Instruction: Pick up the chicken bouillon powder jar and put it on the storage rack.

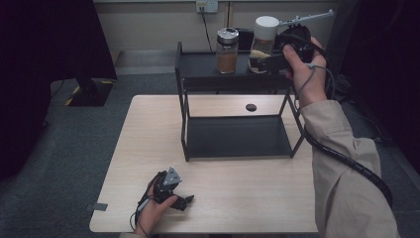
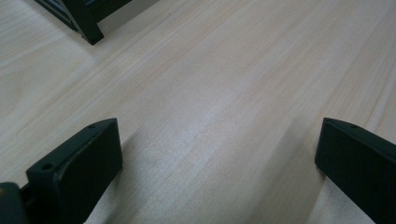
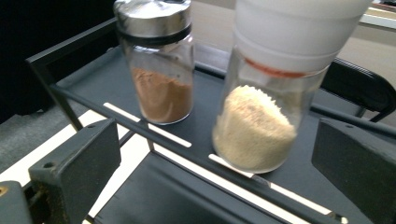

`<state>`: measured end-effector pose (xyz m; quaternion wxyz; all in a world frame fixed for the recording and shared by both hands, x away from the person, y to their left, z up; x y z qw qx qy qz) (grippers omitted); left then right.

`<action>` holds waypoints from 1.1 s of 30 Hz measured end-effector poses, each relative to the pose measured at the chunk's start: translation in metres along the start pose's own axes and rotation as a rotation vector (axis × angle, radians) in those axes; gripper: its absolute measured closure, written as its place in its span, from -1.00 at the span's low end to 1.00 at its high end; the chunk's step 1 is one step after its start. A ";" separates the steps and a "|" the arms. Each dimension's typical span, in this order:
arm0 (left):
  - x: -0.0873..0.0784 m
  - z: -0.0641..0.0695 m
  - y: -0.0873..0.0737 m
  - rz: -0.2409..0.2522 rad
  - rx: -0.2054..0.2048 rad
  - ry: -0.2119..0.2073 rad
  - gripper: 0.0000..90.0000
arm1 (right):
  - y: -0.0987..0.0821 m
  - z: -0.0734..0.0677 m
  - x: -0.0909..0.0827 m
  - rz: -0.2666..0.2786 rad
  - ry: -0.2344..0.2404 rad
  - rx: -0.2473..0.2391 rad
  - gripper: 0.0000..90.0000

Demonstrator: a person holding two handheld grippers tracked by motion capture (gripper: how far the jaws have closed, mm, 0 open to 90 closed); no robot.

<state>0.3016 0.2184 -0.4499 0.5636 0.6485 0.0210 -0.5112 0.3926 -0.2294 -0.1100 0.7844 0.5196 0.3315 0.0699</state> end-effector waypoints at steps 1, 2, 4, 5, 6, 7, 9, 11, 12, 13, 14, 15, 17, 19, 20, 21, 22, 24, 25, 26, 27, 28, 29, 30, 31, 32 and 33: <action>0.000 0.000 0.000 0.000 0.000 0.000 -1.00 | -0.002 -0.001 0.000 0.003 0.000 -0.002 -1.00; 0.000 0.000 0.000 0.000 0.000 0.000 -1.00 | -0.003 -0.002 0.000 -0.001 0.002 -0.003 -1.00; 0.000 0.000 0.000 0.000 0.000 0.000 -1.00 | -0.006 -0.004 0.000 0.000 0.007 -0.002 -1.00; 0.000 0.000 0.000 0.000 0.000 0.000 -1.00 | -0.008 -0.005 0.000 -0.002 0.008 -0.007 -1.00; 0.000 0.000 0.000 0.000 0.000 0.000 -1.00 | -0.009 -0.007 0.000 -0.005 0.005 -0.017 -1.00; 0.000 0.000 0.000 0.000 0.000 0.000 -1.00 | -0.011 -0.008 0.001 -0.005 0.003 -0.021 -1.00; 0.000 0.000 0.000 0.000 0.000 0.000 -1.00 | -0.017 -0.009 0.002 -0.001 0.018 -0.016 -1.00; 0.000 0.000 0.000 -0.001 0.000 0.000 -1.00 | -0.021 -0.011 0.003 -0.005 0.018 -0.019 -1.00; 0.000 0.000 0.000 0.000 0.000 0.000 -1.00 | -0.024 -0.012 0.003 -0.002 0.017 -0.017 -1.00; 0.000 0.000 0.000 -0.001 0.000 0.000 -1.00 | -0.027 -0.013 0.003 0.002 0.015 -0.015 -1.00; 0.000 0.000 0.000 0.000 0.000 0.000 -1.00 | -0.030 -0.014 0.003 0.009 0.016 -0.013 -1.00; 0.000 0.000 0.000 -0.001 0.000 0.000 -1.00 | -0.033 -0.015 0.003 0.013 0.021 -0.008 -1.00; 0.000 0.000 0.000 -0.001 0.002 0.001 -1.00 | -0.038 -0.016 0.004 0.012 0.021 -0.004 -1.00; 0.000 0.000 0.000 0.001 0.000 0.000 -1.00 | -0.042 -0.016 0.006 0.007 0.030 -0.003 -1.00; 0.000 0.000 0.000 0.002 0.000 0.000 -1.00 | -0.044 -0.018 0.006 0.005 0.023 -0.004 -1.00; 0.000 0.000 0.000 0.002 0.000 0.000 -1.00 | -0.046 -0.018 0.006 0.010 0.021 -0.007 -1.00; 0.000 0.000 0.000 0.002 0.000 0.000 -1.00 | -0.048 -0.018 0.006 0.015 0.028 -0.008 -1.00; 0.000 0.000 0.000 0.002 -0.001 0.000 -1.00 | -0.054 -0.020 0.007 0.035 0.031 -0.005 -1.00; 0.000 0.000 0.000 0.002 0.000 0.000 -1.00 | -0.058 -0.021 0.007 0.048 0.033 -0.007 -1.00; 0.000 0.000 0.000 0.002 0.000 0.000 -1.00 | -0.060 -0.021 0.007 0.051 0.036 -0.005 -1.00; 0.000 0.000 0.000 0.002 0.000 0.000 -1.00 | -0.062 -0.022 0.008 0.049 0.033 -0.007 -1.00; 0.000 0.000 0.000 0.002 0.000 0.000 -1.00 | -0.064 -0.023 0.008 0.047 0.038 -0.011 -1.00; 0.000 0.000 0.000 0.002 -0.001 0.000 -1.00 | -0.066 -0.024 0.009 0.043 0.043 -0.016 -1.00; 0.000 0.000 0.000 0.002 0.000 0.000 -1.00 | -0.068 -0.025 0.009 0.040 0.043 -0.017 -1.00; 0.000 0.000 0.000 0.002 0.000 0.000 -1.00 | -0.071 -0.026 0.010 0.042 0.047 -0.014 -1.00; 0.000 0.000 0.000 0.002 0.000 0.000 -1.00 | -0.073 -0.026 0.010 0.043 0.054 -0.016 -1.00; 0.000 0.000 0.000 0.002 0.000 0.000 -1.00 | -0.075 -0.027 0.011 0.041 0.055 -0.017 -1.00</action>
Point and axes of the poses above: each handheld gripper's, and its own axes: x roughly forward along the jaws, y roughly out of its top, z roughly to its right, the point moved 4 cm from there along x, roughly forward along the jaws, and after that the axes turned 13 degrees about -x, right-handed, at the moved point
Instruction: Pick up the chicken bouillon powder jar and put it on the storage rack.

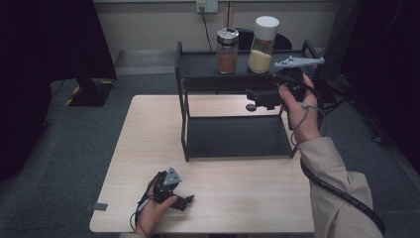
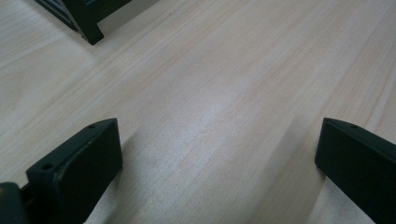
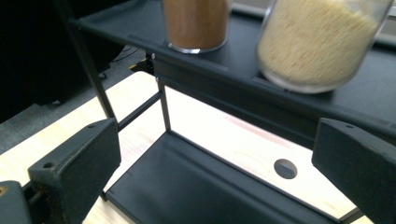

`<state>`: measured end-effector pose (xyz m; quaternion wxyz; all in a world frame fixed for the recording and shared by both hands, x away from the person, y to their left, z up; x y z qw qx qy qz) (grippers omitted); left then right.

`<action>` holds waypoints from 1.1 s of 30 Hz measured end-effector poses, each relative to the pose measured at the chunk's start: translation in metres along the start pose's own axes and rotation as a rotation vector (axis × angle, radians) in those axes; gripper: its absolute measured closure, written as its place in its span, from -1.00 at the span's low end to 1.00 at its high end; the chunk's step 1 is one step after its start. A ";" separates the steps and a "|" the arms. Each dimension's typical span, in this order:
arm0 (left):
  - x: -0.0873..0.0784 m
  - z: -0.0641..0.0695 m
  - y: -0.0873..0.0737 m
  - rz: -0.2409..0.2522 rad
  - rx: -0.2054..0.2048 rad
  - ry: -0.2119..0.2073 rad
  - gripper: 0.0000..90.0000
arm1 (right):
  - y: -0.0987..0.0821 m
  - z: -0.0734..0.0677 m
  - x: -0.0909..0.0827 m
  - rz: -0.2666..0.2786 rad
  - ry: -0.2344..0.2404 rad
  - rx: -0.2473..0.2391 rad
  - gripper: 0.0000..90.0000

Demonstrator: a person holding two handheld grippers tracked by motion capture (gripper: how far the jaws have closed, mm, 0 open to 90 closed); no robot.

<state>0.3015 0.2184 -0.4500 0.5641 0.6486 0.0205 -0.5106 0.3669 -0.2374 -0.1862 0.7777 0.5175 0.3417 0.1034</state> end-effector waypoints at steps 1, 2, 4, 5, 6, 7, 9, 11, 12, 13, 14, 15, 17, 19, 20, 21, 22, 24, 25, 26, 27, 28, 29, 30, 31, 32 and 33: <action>0.000 0.000 0.000 0.000 0.000 0.000 -1.00 | -0.002 -0.002 0.001 -0.001 -0.001 -0.001 -1.00; 0.000 0.000 0.000 0.000 0.000 0.000 -1.00 | -0.004 -0.002 0.002 -0.002 0.006 -0.002 -1.00; 0.000 0.000 0.000 0.000 0.000 0.000 -1.00 | -0.009 -0.005 0.004 0.001 0.021 -0.005 -1.00; 0.000 0.000 0.000 0.000 0.000 0.000 -1.00 | -0.012 -0.006 0.005 0.002 0.028 -0.006 -1.00; 0.000 0.000 0.000 0.000 0.000 0.000 -1.00 | -0.014 -0.008 0.007 0.000 0.032 -0.007 -1.00; 0.000 0.000 0.000 0.000 0.000 0.000 -1.00 | -0.016 -0.010 0.008 -0.001 0.038 -0.007 -1.00; 0.000 0.000 0.000 0.000 0.000 0.000 -1.00 | -0.021 -0.014 0.012 -0.002 0.047 -0.012 -1.00; 0.000 0.000 0.000 0.000 0.000 0.000 -1.00 | -0.026 -0.017 0.014 0.001 0.057 -0.008 -1.00; 0.000 0.000 0.000 0.000 0.000 0.000 -1.00 | -0.030 -0.019 0.016 0.005 0.063 -0.001 -1.00; 0.000 0.000 0.000 0.000 0.000 0.000 -1.00 | -0.032 -0.020 0.017 0.006 0.072 0.001 -1.00; 0.000 0.000 0.000 0.000 0.000 0.000 -1.00 | -0.034 -0.021 0.019 0.002 0.075 0.001 -1.00; 0.000 0.000 0.000 0.000 0.000 0.000 -1.00 | -0.037 -0.023 0.020 -0.002 0.073 -0.001 -1.00; 0.000 0.000 0.000 0.001 0.000 0.000 -1.00 | -0.042 -0.025 0.023 -0.002 0.088 0.005 -1.00; 0.000 0.000 0.000 0.000 0.000 0.000 -1.00 | -0.047 -0.026 0.026 -0.002 0.103 0.016 -1.00; 0.000 0.000 0.000 0.001 0.000 0.000 -1.00 | -0.050 -0.027 0.027 0.002 0.114 0.024 -1.00; 0.000 0.000 0.000 0.002 0.000 0.000 -1.00 | -0.052 -0.028 0.028 0.003 0.117 0.021 -1.00; 0.000 0.000 0.000 0.002 0.000 0.000 -1.00 | -0.053 -0.030 0.029 0.000 0.115 0.017 -1.00; 0.000 0.000 0.000 0.002 0.000 0.000 -1.00 | -0.058 -0.033 0.032 0.004 0.124 0.016 -1.00; 0.000 0.000 0.000 0.002 0.000 0.000 -1.00 | -0.060 -0.034 0.033 0.006 0.128 0.016 -0.99; 0.000 0.000 0.000 0.002 0.000 0.000 -1.00 | -0.062 -0.036 0.034 0.003 0.127 0.015 -0.99; 0.000 0.000 0.000 0.002 0.000 0.000 -1.00 | -0.064 -0.038 0.035 0.002 0.131 0.014 -0.99; 0.000 0.000 0.000 0.002 0.000 0.000 -1.00 | -0.066 -0.038 0.037 0.001 0.139 0.016 -0.99; 0.000 0.000 0.000 0.002 0.000 0.000 -1.00 | -0.068 -0.040 0.038 0.000 0.140 0.017 -0.99; 0.000 0.000 0.000 0.002 0.000 0.000 -1.00 | -0.071 -0.042 0.040 0.005 0.141 0.018 -0.99; 0.000 0.000 0.000 0.002 0.000 0.000 -1.00 | -0.075 -0.043 0.041 0.011 0.150 0.019 -0.99; 0.000 0.000 0.000 0.002 0.000 0.000 -1.00 | -0.078 -0.044 0.043 0.012 0.154 0.023 -0.99; 0.000 0.000 0.000 0.002 0.000 0.000 -1.00 | -0.080 -0.046 0.044 0.011 0.153 0.025 -0.99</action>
Point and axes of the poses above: each handheld gripper's, and its own axes: x roughly forward along the jaws, y roughly out of its top, z roughly to its right, the point moved 4 cm from there along x, roughly forward along the jaws, and after that the axes turned 13 degrees about -x, right-handed, at the moved point
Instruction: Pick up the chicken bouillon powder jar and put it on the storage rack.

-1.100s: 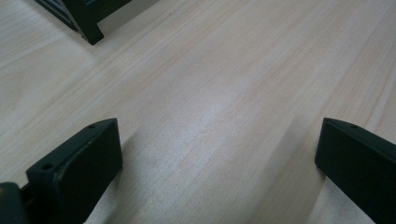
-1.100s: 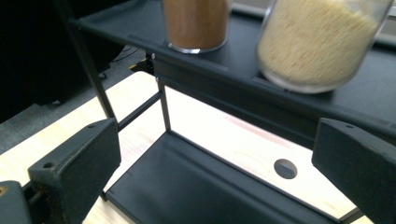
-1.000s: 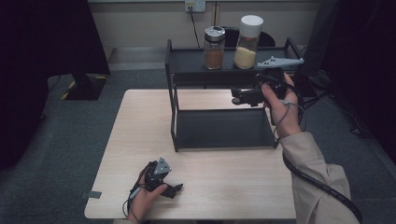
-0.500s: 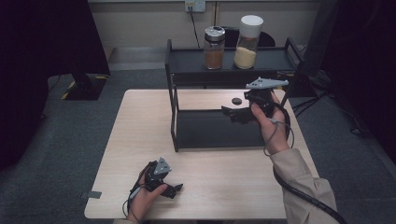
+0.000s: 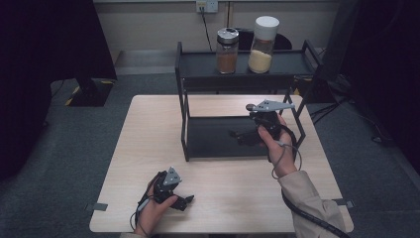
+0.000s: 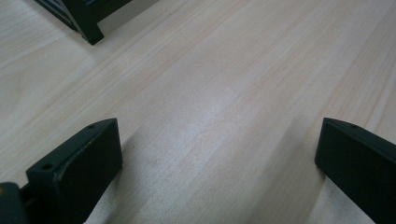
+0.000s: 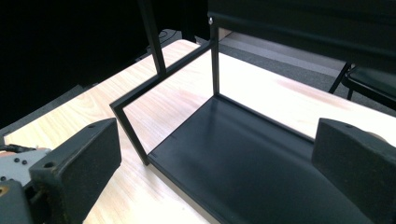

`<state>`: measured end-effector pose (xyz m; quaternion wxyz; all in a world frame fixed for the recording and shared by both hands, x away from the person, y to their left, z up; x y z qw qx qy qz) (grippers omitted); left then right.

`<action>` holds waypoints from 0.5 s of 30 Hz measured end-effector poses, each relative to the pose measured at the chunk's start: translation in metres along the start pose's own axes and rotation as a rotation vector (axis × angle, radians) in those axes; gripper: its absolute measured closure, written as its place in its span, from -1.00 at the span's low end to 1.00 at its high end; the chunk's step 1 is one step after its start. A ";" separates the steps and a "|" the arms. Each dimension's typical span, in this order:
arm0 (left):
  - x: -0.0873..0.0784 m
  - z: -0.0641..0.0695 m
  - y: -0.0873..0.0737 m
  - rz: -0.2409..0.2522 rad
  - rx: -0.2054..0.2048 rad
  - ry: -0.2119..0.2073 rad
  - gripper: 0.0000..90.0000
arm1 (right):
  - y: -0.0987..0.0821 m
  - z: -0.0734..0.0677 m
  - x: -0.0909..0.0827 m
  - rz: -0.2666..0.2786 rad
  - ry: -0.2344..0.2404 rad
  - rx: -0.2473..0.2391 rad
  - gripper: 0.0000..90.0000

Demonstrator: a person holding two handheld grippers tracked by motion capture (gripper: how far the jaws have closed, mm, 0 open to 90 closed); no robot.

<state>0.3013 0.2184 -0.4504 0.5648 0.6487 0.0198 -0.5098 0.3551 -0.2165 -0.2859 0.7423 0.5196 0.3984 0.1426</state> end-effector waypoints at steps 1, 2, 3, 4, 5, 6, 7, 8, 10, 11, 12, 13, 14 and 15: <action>0.000 0.000 0.000 0.000 0.000 0.000 -1.00 | -0.003 -0.001 0.002 -0.001 0.004 0.001 -0.99; 0.000 0.000 0.000 0.000 0.000 0.000 -1.00 | -0.006 -0.002 0.004 -0.002 0.012 0.004 -0.99; 0.000 0.000 0.000 0.000 0.000 0.000 -1.00 | -0.009 -0.003 0.006 -0.003 0.012 0.006 -0.99; 0.000 0.000 0.000 0.000 0.000 0.000 -1.00 | -0.012 -0.006 0.008 -0.006 0.006 0.002 -0.99; 0.000 0.000 0.000 0.000 0.000 0.000 -1.00 | -0.014 -0.007 0.010 -0.013 0.009 0.000 -0.99; 0.000 0.000 0.000 0.000 0.000 0.000 -1.00 | -0.017 -0.009 0.012 -0.020 0.015 -0.003 -0.99; 0.000 0.000 0.000 0.000 -0.002 0.000 -1.00 | -0.019 -0.010 0.014 -0.026 0.019 -0.006 -0.99; 0.000 0.000 0.000 0.000 -0.002 0.000 -1.00 | -0.022 -0.012 0.016 -0.030 0.019 -0.006 -0.99; 0.000 0.000 0.000 -0.001 -0.002 -0.001 -1.00 | -0.028 -0.013 0.019 -0.037 0.029 -0.004 -0.99; 0.000 0.000 0.000 -0.002 0.000 0.000 -1.00 | -0.031 -0.015 0.020 -0.046 0.029 -0.005 -0.99; 0.000 0.000 0.000 -0.002 0.000 0.000 -1.00 | -0.034 -0.016 0.021 -0.051 0.028 -0.007 -0.99; 0.000 0.000 0.000 -0.002 0.000 0.000 -1.00 | -0.037 -0.016 0.023 -0.055 0.031 -0.004 -0.99; 0.000 0.000 0.000 -0.002 0.000 0.000 -1.00 | -0.040 -0.017 0.024 -0.059 0.031 -0.006 -0.99; 0.000 0.000 0.000 -0.002 0.000 0.000 -1.00 | -0.044 -0.018 0.024 -0.062 0.031 -0.004 -0.99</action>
Point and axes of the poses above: each handheld gripper's, and its own axes: x roughly forward along the jaws, y roughly out of its top, z roughly to its right, the point moved 4 cm from there along x, roughly forward along the jaws, and after that the axes turned 13 degrees about -x, right-handed, at the moved point
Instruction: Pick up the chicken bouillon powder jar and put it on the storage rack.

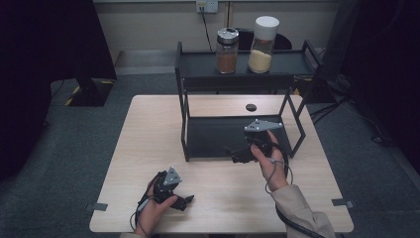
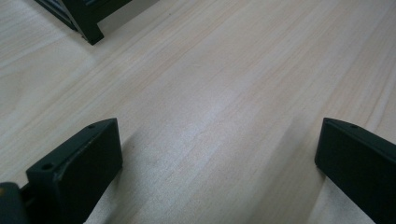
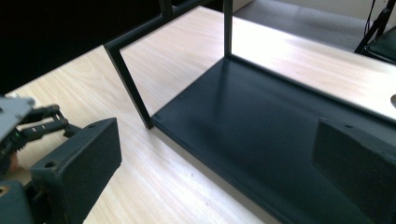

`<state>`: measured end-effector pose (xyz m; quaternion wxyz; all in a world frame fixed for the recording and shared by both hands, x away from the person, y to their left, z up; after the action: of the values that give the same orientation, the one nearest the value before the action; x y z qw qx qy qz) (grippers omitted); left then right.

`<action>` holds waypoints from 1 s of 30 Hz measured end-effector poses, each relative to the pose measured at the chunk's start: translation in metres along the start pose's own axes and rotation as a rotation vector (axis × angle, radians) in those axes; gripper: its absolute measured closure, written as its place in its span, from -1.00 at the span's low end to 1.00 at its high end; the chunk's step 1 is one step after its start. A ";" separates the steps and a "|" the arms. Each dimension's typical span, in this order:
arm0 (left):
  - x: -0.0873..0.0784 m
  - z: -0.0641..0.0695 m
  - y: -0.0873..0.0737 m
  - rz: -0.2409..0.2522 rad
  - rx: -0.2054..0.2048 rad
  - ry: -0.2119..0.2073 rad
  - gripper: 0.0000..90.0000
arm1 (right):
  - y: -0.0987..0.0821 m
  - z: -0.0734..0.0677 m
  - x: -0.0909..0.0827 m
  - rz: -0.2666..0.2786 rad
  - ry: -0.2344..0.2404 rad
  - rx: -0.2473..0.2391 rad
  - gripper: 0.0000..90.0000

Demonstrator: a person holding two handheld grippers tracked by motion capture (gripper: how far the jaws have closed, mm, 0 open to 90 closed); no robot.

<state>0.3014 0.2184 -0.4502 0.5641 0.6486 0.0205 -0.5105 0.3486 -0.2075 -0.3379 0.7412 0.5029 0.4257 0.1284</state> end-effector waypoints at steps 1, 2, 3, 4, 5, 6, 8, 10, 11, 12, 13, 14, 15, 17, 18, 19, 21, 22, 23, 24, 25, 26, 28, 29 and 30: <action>0.000 0.000 0.000 0.000 0.000 0.000 -1.00 | -0.003 0.000 0.001 -0.002 0.005 0.004 -0.99; 0.000 0.000 0.000 0.000 0.000 0.000 -1.00 | -0.007 -0.001 0.002 -0.004 0.010 0.007 -0.99; 0.000 0.000 0.000 0.000 0.000 0.000 -1.00 | -0.010 -0.002 0.003 -0.006 0.010 0.007 -0.99; 0.000 0.000 0.000 0.000 0.000 0.000 -1.00 | -0.013 -0.002 0.004 -0.011 0.011 0.011 -0.99; 0.000 0.000 0.000 0.000 0.000 0.000 -1.00 | -0.016 -0.003 0.005 -0.013 0.015 0.015 -0.99; 0.000 0.000 0.000 0.000 0.000 0.000 -1.00 | -0.020 -0.003 0.006 -0.012 0.018 0.018 -0.99; 0.000 0.000 0.000 0.000 0.000 0.000 -1.00 | -0.025 -0.005 0.008 -0.021 0.014 0.020 -0.98; 0.000 0.000 0.000 0.000 0.000 0.000 -1.00 | -0.032 -0.006 0.010 -0.023 0.021 0.029 -0.98; 0.000 0.000 0.000 0.000 0.000 0.000 -1.00 | -0.034 -0.006 0.011 -0.029 0.022 0.033 -0.98; 0.000 0.000 0.000 0.000 0.000 0.000 -1.00 | -0.037 -0.007 0.011 -0.034 0.023 0.032 -0.98; 0.000 0.000 0.000 0.000 0.000 0.000 -1.00 | -0.037 -0.007 0.011 -0.034 0.023 0.032 -0.98; 0.000 0.000 0.000 0.000 0.000 0.000 -1.00 | -0.043 -0.007 0.012 -0.036 0.027 0.044 -0.98; 0.000 0.000 0.000 0.000 0.000 0.000 -1.00 | -0.046 -0.007 0.012 -0.038 0.031 0.048 -0.98; 0.000 0.000 0.000 0.000 0.000 0.000 -1.00 | -0.051 -0.007 0.013 -0.047 0.031 0.047 -0.98; 0.000 0.000 0.000 0.000 0.000 0.000 -1.00 | -0.054 -0.007 0.012 -0.045 0.031 0.049 -0.98; 0.000 0.000 0.000 0.000 0.000 0.000 -1.00 | -0.057 -0.007 0.012 -0.044 0.035 0.055 -0.98; 0.000 0.000 0.000 0.000 0.000 0.000 -1.00 | -0.062 -0.008 0.012 -0.053 0.034 0.056 -0.98; 0.000 0.000 0.000 0.000 0.000 0.000 -1.00 | -0.065 -0.007 0.012 -0.053 0.038 0.056 -0.98; 0.000 0.000 0.000 0.000 0.000 0.000 -1.00 | -0.068 -0.007 0.012 -0.055 0.045 0.055 -0.98; 0.000 0.000 0.000 0.000 0.000 0.000 -1.00 | -0.071 -0.008 0.012 -0.061 0.044 0.049 -0.98; 0.000 0.000 0.000 0.000 0.000 0.000 -1.00 | -0.073 -0.008 0.012 -0.072 0.042 0.047 -0.98; 0.000 0.000 0.000 0.000 0.000 0.000 -1.00 | -0.077 -0.008 0.012 -0.076 0.046 0.049 -0.98; 0.000 0.000 0.000 0.000 0.000 0.000 -1.00 | -0.083 -0.009 0.012 -0.083 0.046 0.052 -0.98; 0.000 0.000 0.000 0.000 0.000 0.000 -1.00 | -0.086 -0.009 0.012 -0.091 0.044 0.052 -0.97; 0.000 0.000 0.000 0.000 0.000 0.000 -1.00 | -0.088 -0.009 0.011 -0.094 0.046 0.054 -0.97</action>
<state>0.3014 0.2184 -0.4502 0.5641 0.6487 0.0205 -0.5105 0.3275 -0.2358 -0.4202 0.7224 0.4992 0.4692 0.0934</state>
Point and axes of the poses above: each handheld gripper's, and its own axes: x roughly forward along the jaws, y roughly out of its top, z roughly to its right, the point moved 4 cm from there along x, roughly forward along the jaws, and after that the axes turned 13 degrees about -x, right-handed, at the moved point
